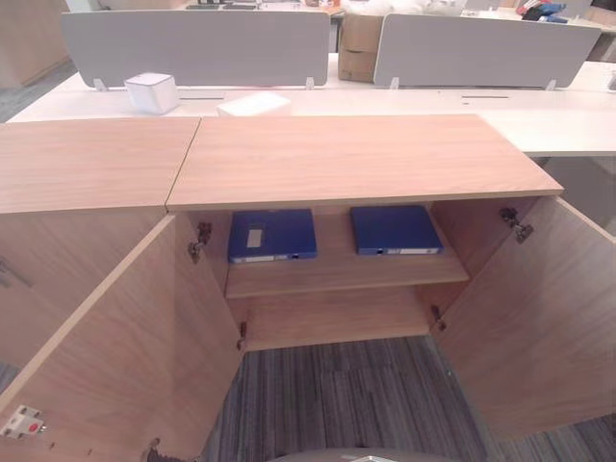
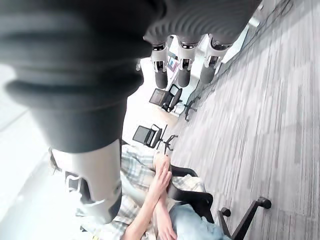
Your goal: Put the empty folder in the office cabinet
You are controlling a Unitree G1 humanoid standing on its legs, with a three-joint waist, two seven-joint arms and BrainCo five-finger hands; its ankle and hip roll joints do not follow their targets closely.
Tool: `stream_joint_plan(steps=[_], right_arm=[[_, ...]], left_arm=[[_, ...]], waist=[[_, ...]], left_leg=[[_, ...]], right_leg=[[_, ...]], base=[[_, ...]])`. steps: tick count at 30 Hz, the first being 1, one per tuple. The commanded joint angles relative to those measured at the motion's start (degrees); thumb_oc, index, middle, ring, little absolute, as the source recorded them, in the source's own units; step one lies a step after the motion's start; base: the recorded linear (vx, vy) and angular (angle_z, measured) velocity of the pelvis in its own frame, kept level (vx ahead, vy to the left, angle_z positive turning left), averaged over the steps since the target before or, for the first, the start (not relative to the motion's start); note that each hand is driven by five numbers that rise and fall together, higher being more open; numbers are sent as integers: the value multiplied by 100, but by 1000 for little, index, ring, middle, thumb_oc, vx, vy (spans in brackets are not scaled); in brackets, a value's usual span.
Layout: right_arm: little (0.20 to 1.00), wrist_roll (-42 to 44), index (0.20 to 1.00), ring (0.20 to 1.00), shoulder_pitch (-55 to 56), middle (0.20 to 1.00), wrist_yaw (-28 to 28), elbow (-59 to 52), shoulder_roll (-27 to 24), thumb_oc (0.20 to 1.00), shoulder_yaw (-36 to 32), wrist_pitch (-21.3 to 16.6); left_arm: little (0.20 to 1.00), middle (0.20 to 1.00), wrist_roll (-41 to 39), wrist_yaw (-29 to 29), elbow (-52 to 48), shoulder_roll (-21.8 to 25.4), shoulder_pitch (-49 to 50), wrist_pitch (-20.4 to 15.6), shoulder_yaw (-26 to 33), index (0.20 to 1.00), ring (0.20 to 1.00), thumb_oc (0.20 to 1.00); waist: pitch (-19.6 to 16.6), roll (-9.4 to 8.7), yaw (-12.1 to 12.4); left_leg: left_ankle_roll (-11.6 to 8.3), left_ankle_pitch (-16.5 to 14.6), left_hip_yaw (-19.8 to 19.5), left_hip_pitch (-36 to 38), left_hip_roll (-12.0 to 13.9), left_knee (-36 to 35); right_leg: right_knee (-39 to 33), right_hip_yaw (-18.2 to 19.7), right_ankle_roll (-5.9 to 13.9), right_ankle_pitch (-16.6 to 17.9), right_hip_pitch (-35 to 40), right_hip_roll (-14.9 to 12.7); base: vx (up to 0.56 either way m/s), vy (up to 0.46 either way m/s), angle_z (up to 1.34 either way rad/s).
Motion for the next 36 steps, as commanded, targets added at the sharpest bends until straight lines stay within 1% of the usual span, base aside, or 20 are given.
stream_joint_plan(steps=[1,10,13,14,15,17,18,20,21,22,25,27,28,29,30,31,32,33,34,36], right_arm=[[1000,-32,1000,1000,-288,1000,-292,33,108,1000,52,-308],[1000,178,1000,1000,-624,1000,-188,-63,344,1000,358,-337],[1000,166,1000,1000,-972,1000,-190,-166,417,1000,627,-315],[1000,165,1000,1000,-977,1000,-192,-166,418,1000,630,-314],[1000,235,1000,1000,-993,1000,-193,-176,427,1000,609,-294],[1000,347,1000,1000,-969,1000,-202,-64,403,1000,507,-270],[1000,379,1000,1000,-1004,1000,-216,46,350,1000,477,-253],[1000,341,1000,1000,-1080,1000,-214,218,311,1000,548,-222],[1000,309,1000,1000,-1115,1000,-118,486,169,1000,601,-197],[1000,311,1000,1000,-1119,1000,-116,491,165,1000,604,-199],[1000,201,1000,1000,-1111,1000,-110,615,-119,1000,633,-204],[1000,212,1000,1000,-1090,1000,-106,650,-283,1000,563,-232],[1000,240,1000,1000,-1088,1000,-88,739,-334,1000,569,-233],[1000,246,1000,1000,-1099,1000,-56,829,-397,1000,593,-205],[1000,249,1000,1000,-1102,1000,-50,838,-406,1000,596,-207],[1000,270,1000,1000,-1108,1000,-18,809,-402,1000,630,-214],[1000,298,1000,1000,-1068,1000,59,732,-415,1000,614,-250],[1000,299,1000,1000,-1060,1000,62,730,-415,1000,609,-251],[1000,307,1000,1000,-1039,1000,96,687,-409,1000,620,-267],[1000,365,1000,1000,-1035,1000,154,670,-390,1000,608,-272]], left_arm=[[1000,1000,113,269,232,17,-417,-23,195,1000,1000,1000],[1000,1000,-19,286,249,-38,-401,18,262,1000,1000,1000],[1000,1000,-247,334,145,-1,-366,5,339,1000,1000,1000],[1000,1000,-247,334,144,-1,-367,6,343,1000,1000,1000],[1000,1000,-368,397,100,98,-407,-19,368,1000,1000,1000],[1000,1000,-438,453,100,221,-518,-63,372,1000,1000,1000],[1000,1000,-479,459,108,280,-547,-78,397,1000,1000,1000],[1000,1000,-461,486,186,356,-536,-81,397,1000,1000,1000],[1000,1000,-475,503,322,370,-497,-76,534,1000,1000,1000],[1000,1000,-475,503,322,368,-498,-76,536,1000,1000,1000],[1000,1000,-555,487,407,296,-456,-99,588,1000,1000,1000],[1000,1000,-577,498,387,252,-495,-114,549,1000,1000,1000],[1000,1000,-611,494,378,205,-518,-112,541,1000,1000,1000],[1000,1000,-638,509,369,137,-538,-118,548,1000,1000,1000],[1000,1000,-639,510,369,133,-539,-119,547,1000,1000,1000],[1000,1000,-650,499,341,101,-549,-121,518,1000,1000,1000],[1000,1000,-652,447,308,65,-571,-104,509,1000,1000,1000],[1000,1000,-652,446,306,66,-569,-102,505,1000,1000,1000],[1000,1000,-659,420,283,39,-576,-100,497,1000,1000,1000],[1000,1000,-613,396,295,12,-534,-78,476,1000,1000,1000]], waist=[[133,102,161],[236,169,178],[533,280,317],[537,278,314],[642,336,236],[665,296,175],[675,242,186],[596,83,245],[524,-24,253],[523,-17,253],[494,28,217],[510,83,197],[512,105,159],[511,87,165],[517,88,165],[533,71,193],[542,45,227],[541,37,214],[547,53,184],[525,86,153]], left_leg=[[-203,-558,56,241,290,5],[-160,-659,219,305,265,5],[-177,-596,492,308,404,5],[-178,-596,493,309,403,5],[-250,-493,444,247,613,5],[-345,-438,299,199,720,5],[-401,-411,294,195,805,5],[-514,-412,353,228,892,5],[-695,-248,442,243,1207,12],[-699,-248,444,243,1214,12],[-835,48,447,273,1579,6],[-865,391,487,176,1697,36],[-844,453,581,138,1743,47],[-769,453,779,134,1708,148],[-766,439,778,129,1706,169],[-693,327,689,70,1532,278],[-533,42,492,-30,1088,319],[-517,14,476,-45,1069,354],[-414,-107,543,-69,881,322],[-392,-141,747,-73,824,304]], right_leg=[[82,57,716,-48,-7,-543],[100,95,756,-28,-127,-535],[715,-414,808,-7,-464,-741],[733,-411,808,-18,-472,-743],[983,-241,808,21,-522,-967],[1045,373,806,-28,-505,-1040],[952,519,798,-33,-471,-1059],[639,402,826,-205,-323,-1015],[522,375,787,-352,-244,-755],[523,376,784,-352,-246,-747],[557,306,575,-542,-173,-313],[542,191,491,-660,-95,-172],[532,94,424,-704,-59,-117],[531,-12,332,-744,-10,-69],[531,-12,333,-746,-4,-73],[527,-8,293,-742,2,-50],[511,-16,231,-697,24,15],[507,-30,244,-707,36,-6],[505,-66,212,-701,49,57],[477,-67,202,-686,55,109]], base=[[0,0,0],[-10,-2,-4],[-132,-76,-38],[-100,-212,-53],[-41,-245,-54],[-10,-322,17],[22,-337,52],[74,-430,0],[91,-394,-9],[85,-419,1],[39,-325,-13],[2,-253,-2],[-33,-293,18],[-26,-214,31],[-20,-194,41],[-23,-182,38],[-18,-175,31],[-27,-161,25],[-19,-47,8],[-9,-29,1]])
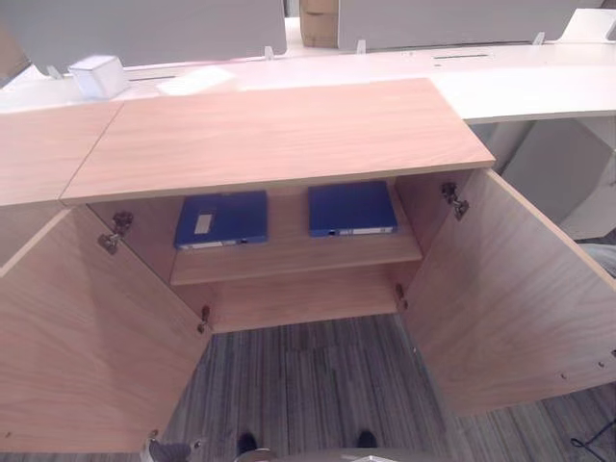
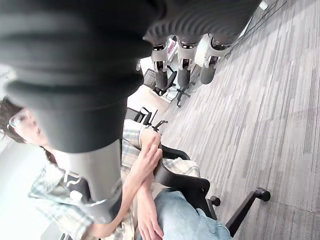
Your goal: Put the empty folder in the office cabinet
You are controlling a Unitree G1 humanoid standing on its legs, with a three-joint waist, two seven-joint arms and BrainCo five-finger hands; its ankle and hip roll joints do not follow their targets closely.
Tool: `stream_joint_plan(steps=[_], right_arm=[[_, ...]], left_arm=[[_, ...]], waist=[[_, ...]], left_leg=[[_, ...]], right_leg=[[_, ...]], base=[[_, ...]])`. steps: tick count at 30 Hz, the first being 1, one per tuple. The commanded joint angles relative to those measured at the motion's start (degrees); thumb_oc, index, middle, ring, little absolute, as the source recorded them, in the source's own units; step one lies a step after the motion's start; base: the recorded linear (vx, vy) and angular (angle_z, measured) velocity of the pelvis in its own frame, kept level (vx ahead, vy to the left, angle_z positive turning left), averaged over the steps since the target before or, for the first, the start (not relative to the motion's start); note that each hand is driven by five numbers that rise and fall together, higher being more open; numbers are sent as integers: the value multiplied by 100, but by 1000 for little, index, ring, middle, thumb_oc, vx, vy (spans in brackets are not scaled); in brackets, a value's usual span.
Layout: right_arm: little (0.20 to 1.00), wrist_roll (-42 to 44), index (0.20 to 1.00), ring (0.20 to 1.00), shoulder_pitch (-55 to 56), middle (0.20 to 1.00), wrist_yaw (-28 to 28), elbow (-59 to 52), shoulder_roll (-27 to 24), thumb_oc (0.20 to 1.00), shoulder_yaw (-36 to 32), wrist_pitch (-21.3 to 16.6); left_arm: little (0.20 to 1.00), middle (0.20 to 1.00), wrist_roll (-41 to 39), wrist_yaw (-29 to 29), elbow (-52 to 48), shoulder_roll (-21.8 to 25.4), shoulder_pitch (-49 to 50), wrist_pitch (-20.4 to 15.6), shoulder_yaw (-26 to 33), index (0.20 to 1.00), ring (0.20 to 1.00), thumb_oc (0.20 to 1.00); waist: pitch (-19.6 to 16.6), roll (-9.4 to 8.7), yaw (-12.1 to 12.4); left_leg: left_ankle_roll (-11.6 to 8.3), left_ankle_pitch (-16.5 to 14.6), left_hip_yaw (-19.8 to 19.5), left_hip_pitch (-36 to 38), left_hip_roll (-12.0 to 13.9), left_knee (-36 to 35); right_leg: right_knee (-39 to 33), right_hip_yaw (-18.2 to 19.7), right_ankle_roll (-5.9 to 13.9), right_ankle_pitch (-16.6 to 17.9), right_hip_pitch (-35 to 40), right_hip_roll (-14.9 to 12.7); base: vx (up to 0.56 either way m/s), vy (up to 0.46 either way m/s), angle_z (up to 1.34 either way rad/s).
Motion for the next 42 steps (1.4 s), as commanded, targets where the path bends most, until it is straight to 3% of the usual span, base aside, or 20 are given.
stream_joint_plan(steps=[1,14,15,16,18,19,20,27,32,36,39,41,42], right_arm=[[1000,169,1000,1000,-182,1000,95,185,-234,1000,-70,-252],[1000,702,1000,1000,126,1000,791,-954,440,1000,116,-618],[1000,1082,1000,1000,138,1000,1389,-1393,577,1000,384,-690],[1000,1084,1000,1000,137,1000,1392,-1390,577,1000,386,-691],[1000,1908,1000,1000,102,1000,2191,-2110,873,1000,681,-805],[1000,2878,1000,1000,119,1000,2935,-2899,1354,1000,796,-886],[1000,3279,1000,1000,193,1000,3196,-3279,1649,1000,868,-886],[1000,3243,1000,1000,381,1000,3524,-4012,1940,1000,1355,-746],[1000,3312,1000,1000,810,1000,3849,-4770,2519,1000,1878,-548],[1000,3069,1000,1000,1206,1000,4108,-5041,2628,1000,2453,-219],[1000,3068,1000,1000,1210,1000,4107,-5044,2629,1000,2454,-218],[1000,2936,1000,1000,1360,1000,4202,-4961,2683,1000,2778,-9],[1000,2718,1000,1000,1512,1000,4498,-4921,2676,1000,3503,484]], left_arm=[[1000,1000,-66,55,219,295,-167,-30,-91,1000,1000,1000],[1000,1000,275,-87,332,295,69,74,-59,1000,1000,1000],[1000,1000,284,-169,320,311,93,73,-11,1000,1000,1000],[1000,1000,284,-169,319,311,95,74,-10,1000,1000,1000],[1000,1000,264,-268,244,314,120,56,13,1000,1000,1000],[1000,1000,280,-390,189,316,146,56,46,1000,1000,1000],[1000,1000,295,-481,155,340,168,55,86,1000,1000,1000],[1000,1000,298,-625,81,309,169,29,87,1000,1000,1000],[1000,1000,342,-717,12,219,180,42,107,1000,1000,1000],[1000,1000,443,-818,6,187,221,56,130,1000,1000,1000],[1000,1000,443,-818,5,187,223,56,131,1000,1000,1000],[1000,1000,470,-866,5,162,212,67,132,1000,1000,1000],[1000,1000,505,-942,-39,149,165,57,75,1000,1000,1000]], waist=[[-61,-122,36],[-175,3,22],[-178,8,15],[-179,7,14],[-171,16,7],[-174,39,4],[-199,38,10],[-238,24,16],[-280,18,4],[-271,17,-3],[-274,17,-4],[-265,2,-9],[-256,-28,19]], left_leg=[[371,-660,426,223,-137,-279],[346,-680,335,531,-246,-621],[352,-702,337,533,-266,-621],[352,-702,337,533,-267,-621],[359,-708,341,540,-287,-621],[369,-731,352,553,-304,-621],[379,-755,352,584,-321,-621],[392,-791,388,627,-343,-621],[394,-811,403,654,-350,-621],[369,-792,418,646,-343,-621],[369,-792,418,646,-343,-621],[358,-776,420,637,-333,-621],[341,-755,404,612,-319,-621]], right_leg=[[437,265,456,-418,-237,-32],[230,160,508,-339,-7,-138],[237,181,522,-322,-27,-160],[237,181,522,-323,-27,-160],[257,212,530,-298,-62,-178],[262,229,542,-292,-76,-197],[267,247,548,-290,-67,-215],[250,270,562,-256,-66,-248],[242,294,558,-262,-60,-255],[224,297,560,-261,-73,-250],[224,296,560,-261,-72,-250],[220,294,553,-254,-83,-245],[218,295,549,-246,-109,-241]], base=[[38,-19,24],[31,44,5],[-12,42,0],[-19,59,2],[-13,53,-3],[0,74,-17],[8,71,-27],[4,14,-9],[7,9,-5],[0,0,-1],[0,0,0],[-16,-7,1],[-21,-7,3]])
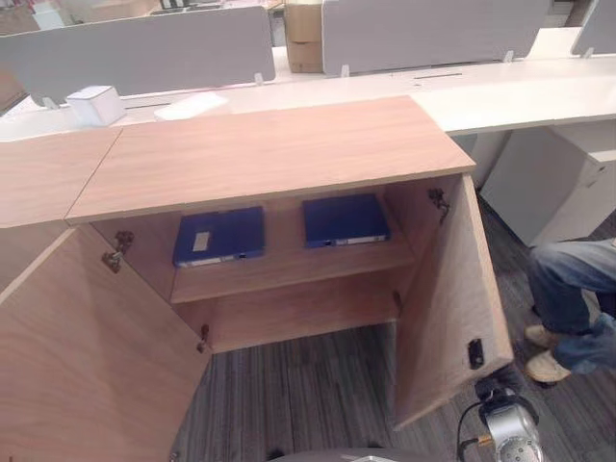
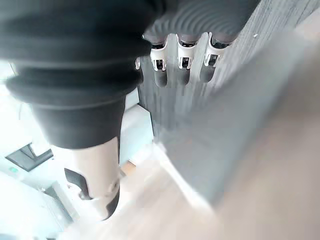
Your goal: Put the empty folder in the office cabinet
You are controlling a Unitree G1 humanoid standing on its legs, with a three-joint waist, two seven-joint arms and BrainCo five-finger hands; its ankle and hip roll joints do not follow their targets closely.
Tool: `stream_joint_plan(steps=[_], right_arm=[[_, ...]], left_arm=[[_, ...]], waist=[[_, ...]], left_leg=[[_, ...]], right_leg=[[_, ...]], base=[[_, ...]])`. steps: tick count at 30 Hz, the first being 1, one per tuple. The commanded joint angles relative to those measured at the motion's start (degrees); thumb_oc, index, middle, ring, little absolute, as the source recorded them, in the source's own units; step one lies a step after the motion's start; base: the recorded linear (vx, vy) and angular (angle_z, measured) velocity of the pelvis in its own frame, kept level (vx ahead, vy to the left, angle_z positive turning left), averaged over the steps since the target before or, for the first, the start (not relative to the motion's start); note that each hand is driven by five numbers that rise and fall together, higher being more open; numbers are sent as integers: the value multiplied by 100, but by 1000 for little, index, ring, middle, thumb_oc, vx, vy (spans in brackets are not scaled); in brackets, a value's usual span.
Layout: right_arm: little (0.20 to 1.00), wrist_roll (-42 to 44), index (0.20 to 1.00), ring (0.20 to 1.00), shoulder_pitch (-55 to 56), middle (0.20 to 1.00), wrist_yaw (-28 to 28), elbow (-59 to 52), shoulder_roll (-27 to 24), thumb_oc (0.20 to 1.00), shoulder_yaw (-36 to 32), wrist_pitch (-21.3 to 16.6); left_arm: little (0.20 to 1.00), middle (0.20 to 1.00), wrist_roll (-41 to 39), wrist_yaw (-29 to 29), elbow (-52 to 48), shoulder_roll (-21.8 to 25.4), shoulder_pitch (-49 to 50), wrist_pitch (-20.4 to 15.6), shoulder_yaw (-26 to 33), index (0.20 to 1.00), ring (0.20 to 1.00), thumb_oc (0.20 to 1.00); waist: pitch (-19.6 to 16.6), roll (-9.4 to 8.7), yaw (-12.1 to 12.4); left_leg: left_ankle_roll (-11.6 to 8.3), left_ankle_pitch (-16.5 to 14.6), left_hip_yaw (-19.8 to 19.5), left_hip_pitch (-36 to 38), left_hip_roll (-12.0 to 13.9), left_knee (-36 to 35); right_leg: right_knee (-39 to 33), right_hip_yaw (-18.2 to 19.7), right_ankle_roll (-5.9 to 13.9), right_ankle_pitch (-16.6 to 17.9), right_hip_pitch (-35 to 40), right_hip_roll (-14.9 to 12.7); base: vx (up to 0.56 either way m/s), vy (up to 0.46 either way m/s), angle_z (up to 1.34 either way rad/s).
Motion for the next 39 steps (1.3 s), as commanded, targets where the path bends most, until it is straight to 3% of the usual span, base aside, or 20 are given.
stream_joint_plan(steps=[1,2,6,11,16,20,22,24,25,27,33,35,39], right_arm=[[1000,-408,1000,1000,-421,1000,516,-176,53,1000,459,521],[1000,-628,1000,1000,-299,1000,801,-398,-155,1000,953,800],[1000,-938,1000,1000,-164,1000,1433,-747,-542,1000,1837,1194],[1000,-1007,1000,1000,-168,1000,1648,-734,-661,1000,2077,1221],[1000,-1183,1000,1000,-153,1000,1530,-389,-613,1000,1862,1100],[1000,-1833,1000,1000,-278,1000,970,900,-382,1000,1310,899],[1000,-2383,1000,1000,-525,1000,388,2530,-19,1000,695,909],[1000,-2537,1000,1000,-628,1000,220,3000,70,1000,474,893],[1000,-2900,1000,1000,-852,1000,-141,4036,188,1000,28,945],[1000,-3319,1000,1000,-1052,1000,-437,4996,176,1000,-389,1052],[1000,-3856,1000,1000,-1274,1000,-896,6151,-116,1000,-1067,1231],[1000,-4032,1000,1000,-1160,1000,-1056,6485,-310,1000,-1448,1307],[1000,-3906,1000,1000,-1119,1000,-972,6449,-246,1000,-1533,1332]], left_arm=[[1000,1000,156,-67,164,364,-350,-32,-2,1000,1000,1000],[1000,1000,184,-121,99,382,-370,-46,-50,1000,1000,1000],[1000,1000,231,-254,-20,401,-387,-104,-176,1000,1000,1000],[1000,1000,237,-330,-72,411,-379,-145,-223,1000,1000,1000],[1000,1000,165,-374,-38,404,-376,-146,-179,1000,1000,1000],[1000,1000,-30,-354,72,360,-425,-116,-139,1000,1000,1000],[1000,1000,-376,-258,200,330,-488,-117,-32,1000,1000,1000],[1000,1000,-495,-225,235,327,-504,-104,27,1000,1000,1000],[1000,1000,-774,-175,326,337,-528,-74,181,1000,1000,1000],[1000,1000,-1031,-111,419,376,-529,-60,375,1000,1000,1000],[1000,1000,-1298,56,582,529,-553,-4,679,1000,1000,1000],[1000,1000,-1290,38,682,599,-590,0,778,1000,1000,1000],[1000,1000,-1369,49,792,558,-581,6,866,1000,1000,1000]], waist=[[125,-261,252],[132,-285,280],[158,-322,338],[157,-338,367],[131,-353,373],[118,-365,354],[98,-376,367],[97,-376,377],[106,-359,408],[148,-315,452],[239,-276,535],[368,-320,556],[350,-257,485]], left_leg=[[-110,-554,-314,199,-68,1],[-127,-540,-322,175,-58,1],[-145,-529,-361,165,-42,1],[-143,-521,-384,164,-33,1],[-142,-516,-402,159,-23,1],[-133,-507,-424,147,-27,1],[-116,-495,-492,136,-28,1],[-111,-497,-519,139,-28,1],[-103,-486,-597,140,-21,1],[-92,-421,-725,105,-16,1],[-53,-414,-981,55,-36,92],[-230,-359,-1074,-254,212,369],[-271,-377,-1042,-185,329,192]], right_leg=[[254,142,280,-236,-126,-270],[249,133,279,-241,-132,-269],[239,102,281,-243,-123,-279],[234,66,289,-239,-114,-292],[222,46,292,-232,-100,-300],[223,37,291,-222,-99,-302],[239,-13,281,-222,-79,-303],[248,-28,276,-231,-64,-301],[300,-69,266,-269,-37,-293],[366,-130,225,-335,-27,-273],[479,-92,186,-370,-55,-271],[426,-262,257,-325,-37,-426],[380,-337,356,-234,-135,-538]], base=[[-36,-12,2],[0,0,0],[-11,-4,7],[-8,-3,9],[0,0,0],[-5,-10,0],[-17,-62,3],[-4,-64,9],[-4,-92,11],[-13,-65,17],[-19,-1,20],[-91,186,19],[-34,195,26]])
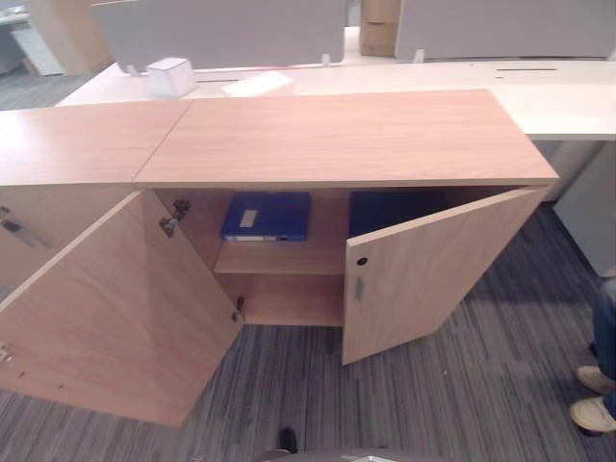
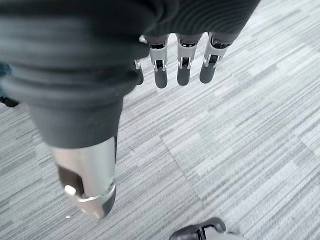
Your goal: Put the empty folder in the office cabinet
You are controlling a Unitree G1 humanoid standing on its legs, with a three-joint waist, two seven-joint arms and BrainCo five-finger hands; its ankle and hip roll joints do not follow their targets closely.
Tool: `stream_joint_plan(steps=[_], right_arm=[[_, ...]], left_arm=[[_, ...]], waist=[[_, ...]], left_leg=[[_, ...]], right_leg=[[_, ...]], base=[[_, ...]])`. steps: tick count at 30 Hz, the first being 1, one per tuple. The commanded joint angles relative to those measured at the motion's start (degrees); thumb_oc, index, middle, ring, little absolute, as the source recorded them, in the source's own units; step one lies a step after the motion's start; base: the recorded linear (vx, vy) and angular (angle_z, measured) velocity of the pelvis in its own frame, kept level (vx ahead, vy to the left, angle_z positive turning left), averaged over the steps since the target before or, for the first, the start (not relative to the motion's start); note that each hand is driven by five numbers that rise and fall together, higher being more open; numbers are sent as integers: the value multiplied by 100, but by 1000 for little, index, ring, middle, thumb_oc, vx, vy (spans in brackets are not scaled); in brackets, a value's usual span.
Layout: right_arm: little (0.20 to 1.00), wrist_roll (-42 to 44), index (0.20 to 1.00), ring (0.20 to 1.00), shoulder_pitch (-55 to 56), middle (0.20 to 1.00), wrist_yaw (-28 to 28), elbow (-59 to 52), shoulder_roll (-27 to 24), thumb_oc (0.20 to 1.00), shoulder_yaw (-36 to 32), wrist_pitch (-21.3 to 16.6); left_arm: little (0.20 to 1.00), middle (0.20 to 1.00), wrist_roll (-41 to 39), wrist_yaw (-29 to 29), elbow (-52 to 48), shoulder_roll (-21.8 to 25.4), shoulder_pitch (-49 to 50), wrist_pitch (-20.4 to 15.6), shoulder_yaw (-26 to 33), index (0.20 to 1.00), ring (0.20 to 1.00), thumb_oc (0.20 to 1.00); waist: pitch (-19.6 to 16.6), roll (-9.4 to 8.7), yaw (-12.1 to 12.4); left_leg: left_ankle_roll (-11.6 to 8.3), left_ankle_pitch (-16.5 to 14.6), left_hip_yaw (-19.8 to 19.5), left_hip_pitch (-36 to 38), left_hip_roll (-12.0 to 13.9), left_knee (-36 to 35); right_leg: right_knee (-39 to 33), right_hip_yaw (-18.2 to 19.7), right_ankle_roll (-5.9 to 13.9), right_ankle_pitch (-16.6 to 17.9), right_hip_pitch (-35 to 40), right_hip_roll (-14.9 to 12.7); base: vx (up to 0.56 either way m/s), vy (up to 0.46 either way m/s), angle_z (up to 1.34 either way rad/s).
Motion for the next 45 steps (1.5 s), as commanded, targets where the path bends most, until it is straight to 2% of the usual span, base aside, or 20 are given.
stream_joint_plan(steps=[1,2,3,6,7,8,9,12,13,14,15,20,25,26,29,33,38,45], right_arm=[[1000,-36,1000,1000,-236,1000,-19,214,119,1000,-67,55],[1000,7,1000,1000,-231,1000,-12,225,122,1000,-151,98],[1000,7,1000,1000,-230,1000,-13,222,122,1000,-151,100],[1000,115,1000,1000,-309,1000,-4,144,142,1000,-235,87],[1000,130,1000,1000,-334,1000,6,105,154,1000,-225,90],[1000,222,1000,1000,-430,1000,-16,13,172,1000,-182,78],[1000,324,1000,1000,-498,1000,-43,-22,218,1000,-153,59],[1000,425,1000,1000,-466,1000,-60,-48,322,1000,-84,7],[1000,488,1000,1000,-417,1000,-12,-59,372,1000,-48,-14],[1000,560,1000,1000,-373,1000,28,15,409,1000,-56,42],[1000,561,1000,1000,-375,1000,29,18,412,1000,-52,41],[1000,612,1000,1000,-144,1000,49,173,426,1000,-247,83],[1000,596,1000,1000,37,1000,114,221,391,1000,-291,92],[1000,597,1000,1000,39,1000,114,221,396,1000,-288,91],[1000,660,1000,1000,85,1000,145,202,378,1000,-276,81],[1000,711,1000,1000,126,1000,151,173,382,1000,-221,48],[1000,672,1000,1000,154,1000,163,175,374,1000,-163,45],[1000,592,1000,1000,200,1000,165,114,407,1000,-89,18]], left_arm=[[1000,1000,-131,113,125,386,-156,-57,208,1000,1000,1000],[1000,1000,-142,77,135,359,-101,-49,246,1000,1000,1000],[1000,1000,-142,77,134,358,-100,-49,246,1000,1000,1000],[1000,1000,-122,58,156,356,-74,-47,288,1000,1000,1000],[1000,1000,-129,53,142,366,-74,-50,297,1000,1000,1000],[1000,1000,-174,70,61,423,-109,-51,289,1000,1000,1000],[1000,1000,-201,92,2,477,-137,-62,308,1000,1000,1000],[1000,1000,-234,121,-32,610,-144,-89,386,1000,1000,1000],[1000,1000,-278,156,-63,676,-142,-115,446,1000,1000,1000],[1000,1000,-545,258,-96,870,-143,-150,752,1000,1000,1000],[1000,1000,-546,256,-97,875,-140,-148,755,1000,1000,1000],[1000,1000,-803,463,-286,1473,-32,-246,1444,1000,1000,1000],[1000,1000,-647,651,-595,2226,100,-305,1946,1000,1000,1000],[1000,1000,-646,650,-593,2232,101,-306,1948,1000,1000,1000],[1000,1000,-476,697,-467,2684,98,-280,2137,1000,1000,1000],[1000,1000,-361,719,-326,3032,30,-259,2220,1000,1000,1000],[1000,1000,-362,702,-421,3152,-65,-290,2160,1000,1000,1000],[1000,1000,-442,754,-889,2974,-206,-404,1943,1000,1000,1000]], waist=[[-28,-138,48],[-65,-73,-6],[-69,-76,-2],[-24,-40,-14],[10,-38,4],[151,24,-18],[201,47,-14],[168,4,12],[128,-18,-7],[69,-31,-12],[72,-35,-10],[-114,-107,22],[-256,-155,31],[-256,-160,28],[-322,-170,17],[-373,-180,-17],[-393,-190,-43],[-411,-226,-92]], left_leg=[[-79,-241,-109,275,166,-469],[-42,-334,-103,286,18,-521],[-37,-334,-99,284,12,-521],[130,-495,19,328,-344,-521],[196,-526,71,334,-440,-521],[314,-506,80,295,-520,-484],[343,-499,109,309,-536,-476],[374,-508,132,351,-630,-505],[386,-497,79,354,-669,-510],[407,-504,25,383,-693,-521],[407,-507,30,389,-692,-521],[397,-583,-33,517,-662,-521],[347,-637,-69,630,-603,-521],[346,-638,-70,632,-603,-521],[309,-651,-64,671,-566,-521],[280,-652,-47,700,-521,-521],[267,-652,-21,702,-500,-521],[266,-660,16,721,-482,-521]], right_leg=[[295,511,502,-128,-335,-339],[249,541,594,34,-436,-531],[247,545,598,37,-440,-537],[229,668,757,295,-598,-853],[282,698,795,295,-656,-945],[777,912,718,176,-836,-972],[1049,1118,639,62,-947,-848],[900,1019,573,-61,-800,-752],[852,1092,555,-85,-747,-671],[783,1357,567,-98,-731,-476],[774,1361,567,-94,-724,-474],[540,1306,593,-113,-448,-468],[375,1188,645,-112,-249,-492],[371,1186,645,-112,-244,-492],[305,1146,660,-109,-191,-492],[262,1134,662,-92,-158,-484],[230,1130,673,-64,-155,-482],[217,1166,670,-39,-168,-471]], base=[[-5,332,22],[-6,334,13],[-28,370,7],[-42,311,1],[-137,386,-18],[-151,334,-21],[-132,231,-4],[2,92,0],[62,28,2],[62,28,18],[71,19,25],[74,-27,2],[52,-43,3],[31,-42,10],[18,-33,2],[7,-15,0],[0,0,0],[0,0,0]])
